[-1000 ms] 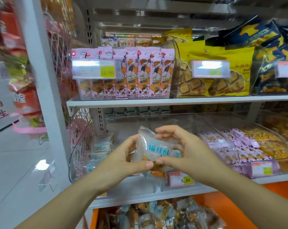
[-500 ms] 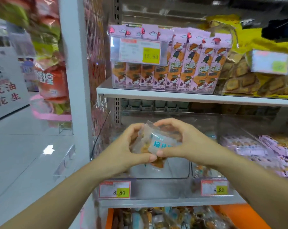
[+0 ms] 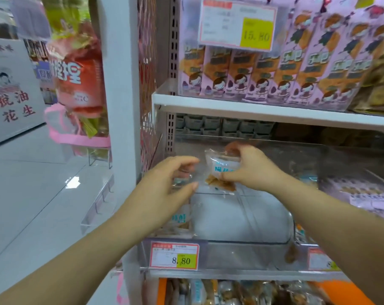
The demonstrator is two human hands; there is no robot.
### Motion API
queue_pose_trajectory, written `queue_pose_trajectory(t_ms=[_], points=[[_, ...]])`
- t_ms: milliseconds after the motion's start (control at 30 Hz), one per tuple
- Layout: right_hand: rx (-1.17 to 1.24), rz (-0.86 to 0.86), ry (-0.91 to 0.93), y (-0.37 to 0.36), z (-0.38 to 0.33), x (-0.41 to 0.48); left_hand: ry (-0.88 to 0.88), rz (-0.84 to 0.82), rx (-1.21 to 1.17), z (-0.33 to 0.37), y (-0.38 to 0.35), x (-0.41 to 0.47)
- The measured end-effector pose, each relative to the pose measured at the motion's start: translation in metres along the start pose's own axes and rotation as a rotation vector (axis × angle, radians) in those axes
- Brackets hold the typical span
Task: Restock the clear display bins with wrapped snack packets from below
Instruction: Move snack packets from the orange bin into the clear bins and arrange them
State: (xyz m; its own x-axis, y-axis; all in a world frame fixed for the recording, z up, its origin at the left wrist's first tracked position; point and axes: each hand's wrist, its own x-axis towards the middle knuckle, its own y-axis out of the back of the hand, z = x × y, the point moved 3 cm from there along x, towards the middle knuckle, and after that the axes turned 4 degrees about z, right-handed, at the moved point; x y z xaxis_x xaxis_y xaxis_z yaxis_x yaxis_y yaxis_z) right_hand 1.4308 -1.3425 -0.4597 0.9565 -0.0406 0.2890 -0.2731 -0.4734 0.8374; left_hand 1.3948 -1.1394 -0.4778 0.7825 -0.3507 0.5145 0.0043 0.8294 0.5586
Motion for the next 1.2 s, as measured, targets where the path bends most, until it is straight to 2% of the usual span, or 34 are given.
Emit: queue_pose_trajectory(t_ms=[167,267,433,600,767,933,1033,1200], points=[[-0.152,-0.112,-0.152,-0.052,0.016,0.038,0.011,0.059,-0.045,-0.009,-0.015,-0.014],[-0.031,-0.142,-0.200,-0.072,0.028,0.052,0.017,0.066,-0.030,-0.017,-0.022,-0.018],[0.177,-0.024,-0.259,-0.100,0.052,0.059,0.045,0.032,-0.006,-0.021,-0.032,-0.021],[0.329,0.091,-0.533,-0.107,0.061,0.052,0.090,0.039,0.017,-0.025,-0.032,-0.018],[0.371,0.073,-0.454,-0.110,0.050,0.051,0.124,0.025,0.002,-0.024,-0.033,-0.019],[0.487,0.046,-0.463,-0.109,0.050,0.047,0.120,0.013,0.001,-0.022,-0.033,-0.022],[0.479,0.095,-0.405,-0.108,0.047,0.046,0.119,0.016,0.006,-0.022,-0.033,-0.023],[0.416,0.045,-0.404,-0.109,0.050,0.046,0.122,0.017,0.017,-0.023,-0.032,-0.023]])
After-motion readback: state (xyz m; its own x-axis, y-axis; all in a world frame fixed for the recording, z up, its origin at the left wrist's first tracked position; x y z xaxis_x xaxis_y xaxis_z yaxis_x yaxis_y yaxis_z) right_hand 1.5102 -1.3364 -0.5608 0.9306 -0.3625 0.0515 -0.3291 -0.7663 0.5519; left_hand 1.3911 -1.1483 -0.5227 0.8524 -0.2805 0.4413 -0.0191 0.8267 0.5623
